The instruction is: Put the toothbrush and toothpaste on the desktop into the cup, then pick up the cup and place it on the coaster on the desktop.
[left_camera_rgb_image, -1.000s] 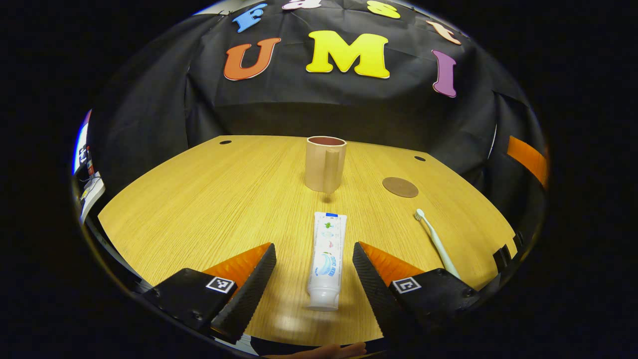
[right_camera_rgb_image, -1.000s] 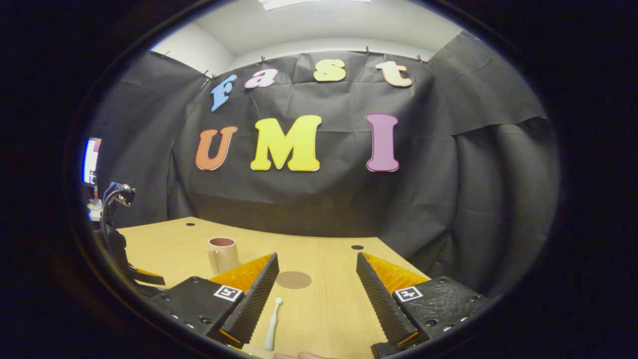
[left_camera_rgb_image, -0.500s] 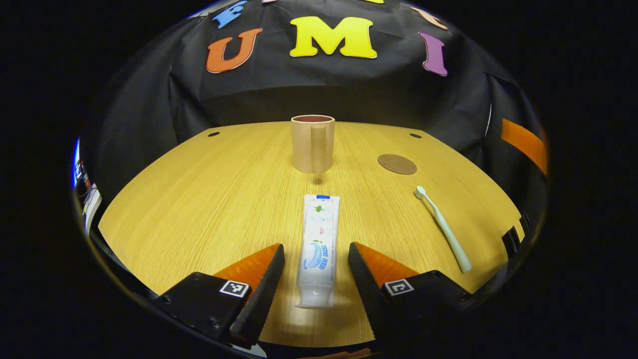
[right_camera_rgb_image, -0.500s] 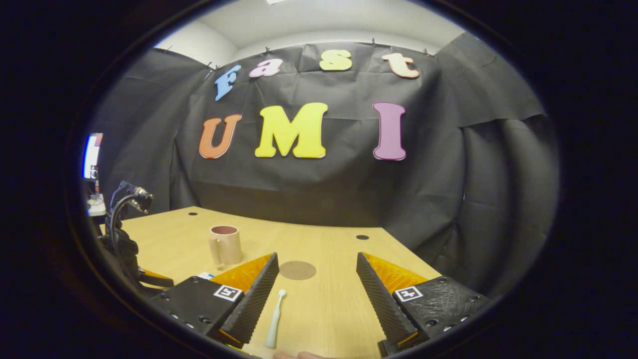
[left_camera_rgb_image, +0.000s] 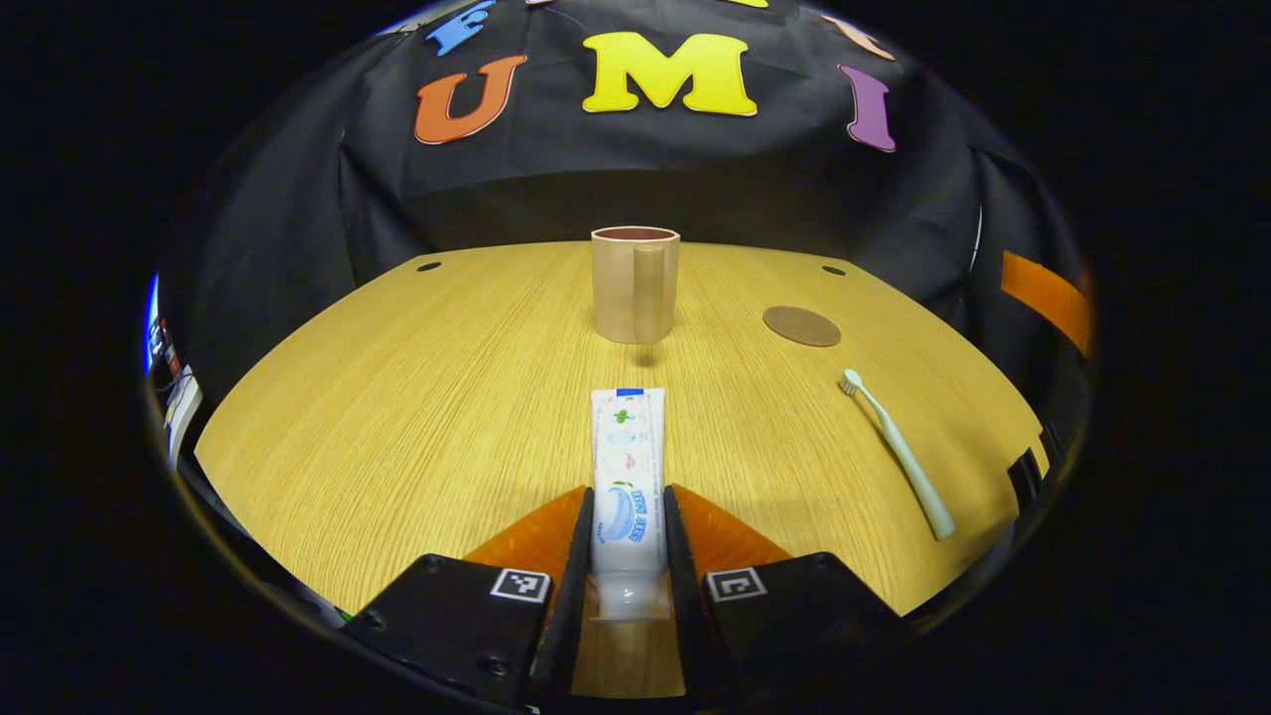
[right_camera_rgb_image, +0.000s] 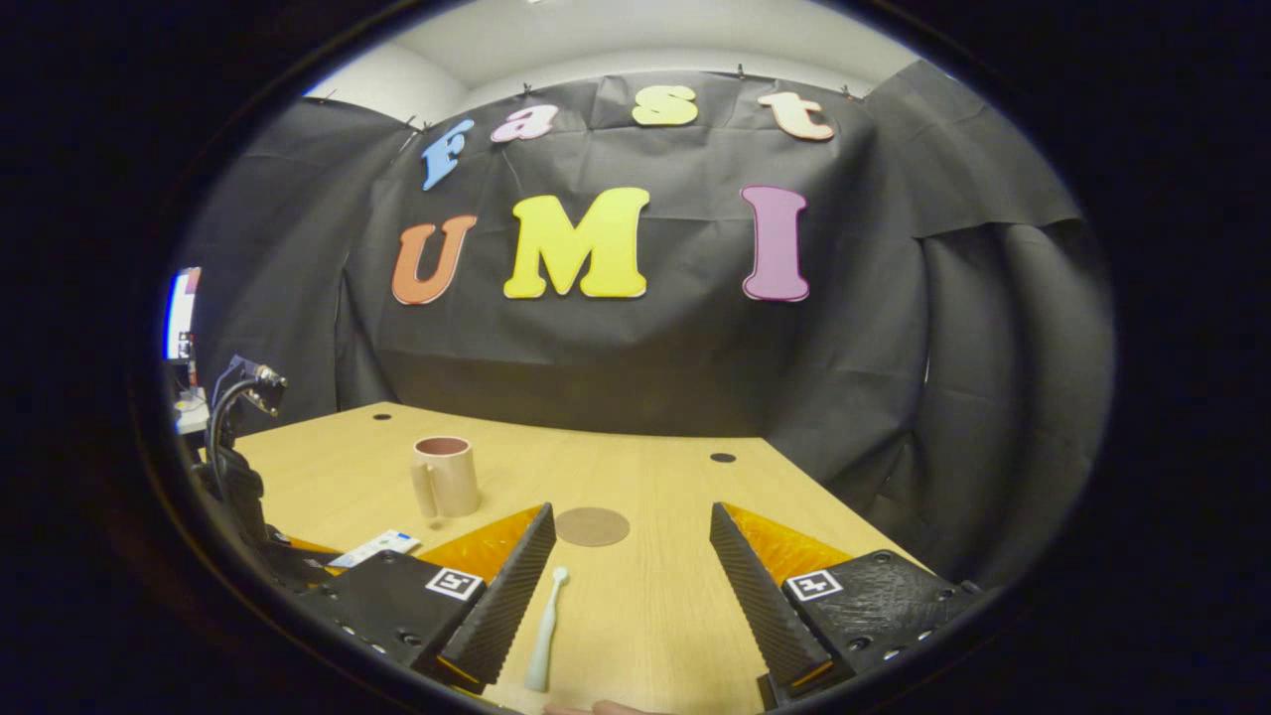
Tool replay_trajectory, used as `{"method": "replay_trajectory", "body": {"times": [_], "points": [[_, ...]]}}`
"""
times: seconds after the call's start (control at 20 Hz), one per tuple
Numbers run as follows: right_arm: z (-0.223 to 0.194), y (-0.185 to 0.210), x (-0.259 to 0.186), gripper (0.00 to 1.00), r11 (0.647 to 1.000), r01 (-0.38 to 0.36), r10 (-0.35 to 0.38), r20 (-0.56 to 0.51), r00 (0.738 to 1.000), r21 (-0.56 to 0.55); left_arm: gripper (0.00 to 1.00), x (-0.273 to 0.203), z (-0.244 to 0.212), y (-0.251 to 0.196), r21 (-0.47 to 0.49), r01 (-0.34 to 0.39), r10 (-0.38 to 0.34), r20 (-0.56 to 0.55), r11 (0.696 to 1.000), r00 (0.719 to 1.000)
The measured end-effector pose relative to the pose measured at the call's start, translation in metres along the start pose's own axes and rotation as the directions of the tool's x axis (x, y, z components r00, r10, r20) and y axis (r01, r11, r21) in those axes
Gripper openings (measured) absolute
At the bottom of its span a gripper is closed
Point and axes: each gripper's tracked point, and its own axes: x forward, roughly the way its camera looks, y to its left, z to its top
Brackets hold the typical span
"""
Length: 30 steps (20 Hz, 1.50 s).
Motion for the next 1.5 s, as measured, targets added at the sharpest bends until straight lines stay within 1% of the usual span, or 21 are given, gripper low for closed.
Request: {"method": "replay_trajectory", "body": {"times": [0.15, 0.3, 0.35, 0.45, 0.5, 0.55, 0.6, 0.65, 0.75, 0.85, 0.9, 0.95, 1.0, 1.15, 1.2, 1.25, 1.3, 1.35, 1.4, 1.45, 1.5], "points": [[-0.012, 0.002, 0.009, 0.95, 1.000, 0.004, -0.004, -0.031, 1.000, -0.014, 0.40, -0.006, 0.014, -0.007, -0.018, 0.025, -0.025, 0.043, 1.000, 0.999], [-0.034, 0.014, 0.018, 0.95, 0.999, -0.035, 0.034, -0.093, 0.995, -0.007, 0.40, -0.021, 0.046, -0.017, -0.027, 0.039, -0.035, 0.137, 0.999, 0.990], [-0.042, 0.020, 0.023, 0.96, 0.999, -0.049, 0.048, -0.117, 0.992, -0.009, 0.39, -0.027, 0.059, -0.023, -0.024, 0.049, -0.045, 0.169, 0.998, 0.985], [-0.055, 0.027, 0.032, 0.95, 0.999, -0.051, 0.051, -0.150, 0.987, 0.008, 0.39, -0.036, 0.084, -0.036, 0.017, 0.058, -0.060, 0.227, 0.998, 0.972], [-0.062, 0.032, 0.036, 0.95, 0.998, -0.065, 0.068, -0.174, 0.982, 0.017, 0.39, -0.041, 0.099, -0.042, 0.030, 0.062, -0.068, 0.258, 0.998, 0.964], [-0.072, 0.035, 0.041, 0.95, 0.998, -0.061, 0.063, -0.211, 0.975, 0.015, 0.39, -0.046, 0.113, -0.050, 0.032, 0.073, -0.079, 0.290, 0.997, 0.954], [-0.080, 0.032, 0.047, 0.95, 0.999, -0.040, 0.038, -0.250, 0.968, -0.005, 0.43, -0.049, 0.126, -0.058, 0.031, 0.093, -0.098, 0.316, 0.995, 0.944], [-0.087, 0.031, 0.050, 0.95, 0.999, -0.031, 0.022, -0.279, 0.960, -0.028, 0.39, -0.052, 0.138, -0.067, 0.029, 0.113, -0.116, 0.337, 0.993, 0.934], [-0.100, 0.037, 0.053, 0.95, 0.998, -0.052, 0.036, -0.328, 0.944, -0.041, 0.39, -0.058, 0.166, -0.075, 0.027, 0.130, -0.130, 0.390, 0.991, 0.912], [-0.110, 0.045, 0.053, 0.95, 0.997, -0.082, 0.070, -0.373, 0.925, -0.015, 0.39, -0.065, 0.191, -0.079, 0.028, 0.150, -0.147, 0.441, 0.988, 0.885], [-0.115, 0.046, 0.055, 0.95, 0.997, -0.081, 0.072, -0.396, 0.916, -0.005, 0.39, -0.067, 0.199, -0.079, 0.025, 0.162, -0.155, 0.462, 0.986, 0.873], [-0.120, 0.046, 0.057, 0.95, 0.997, -0.078, 0.070, -0.417, 0.906, -0.002, 0.39, -0.070, 0.206, -0.074, 0.010, 0.172, -0.154, 0.495, 0.985, 0.855], [-0.124, 0.049, 0.057, 0.94, 0.997, -0.079, 0.070, -0.435, 0.898, -0.002, 0.39, -0.069, 0.210, -0.068, 0.000, 0.170, -0.147, 0.499, 0.985, 0.854], [-0.133, 0.057, 0.052, 0.90, 0.995, -0.097, 0.084, -0.491, 0.867, -0.002, 0.39, -0.059, 0.204, -0.049, -0.029, 0.151, -0.120, 0.470, 0.988, 0.874], [-0.135, 0.063, 0.054, 0.86, 0.995, -0.097, 0.092, -0.489, 0.868, 0.016, 0.39, -0.058, 0.204, -0.042, -0.037, 0.141, -0.108, 0.463, 0.989, 0.880], [-0.137, 0.065, 0.055, 0.76, 0.995, -0.092, 0.094, -0.500, 0.861, 0.027, 0.39, -0.058, 0.205, -0.038, -0.042, 0.137, -0.102, 0.462, 0.990, 0.881], [-0.138, 0.069, 0.057, 0.75, 0.993, -0.103, 0.113, -0.511, 0.852, 0.049, 0.43, -0.058, 0.205, -0.037, -0.044, 0.140, -0.104, 0.462, 0.989, 0.881], [-0.141, 0.072, 0.056, 0.68, 0.992, -0.104, 0.125, -0.529, 0.839, 0.070, 0.39, -0.061, 0.206, -0.038, -0.042, 0.150, -0.113, 0.465, 0.988, 0.878], [-0.139, 0.070, 0.061, 0.57, 0.994, -0.085, 0.111, -0.524, 0.844, 0.074, 0.39, -0.065, 0.207, -0.039, -0.035, 0.161, -0.126, 0.470, 0.986, 0.874], [-0.141, 0.070, 0.064, 0.41, 0.994, -0.074, 0.108, -0.531, 0.840, 0.085, 0.39, -0.068, 0.209, -0.041, -0.027, 0.170, -0.137, 0.476, 0.985, 0.868], [-0.139, 0.070, 0.065, 0.30, 0.994, -0.070, 0.106, -0.522, 0.846, 0.089, 0.39, -0.070, 0.210, -0.041, -0.021, 0.174, -0.143, 0.483, 0.984, 0.864]]}}
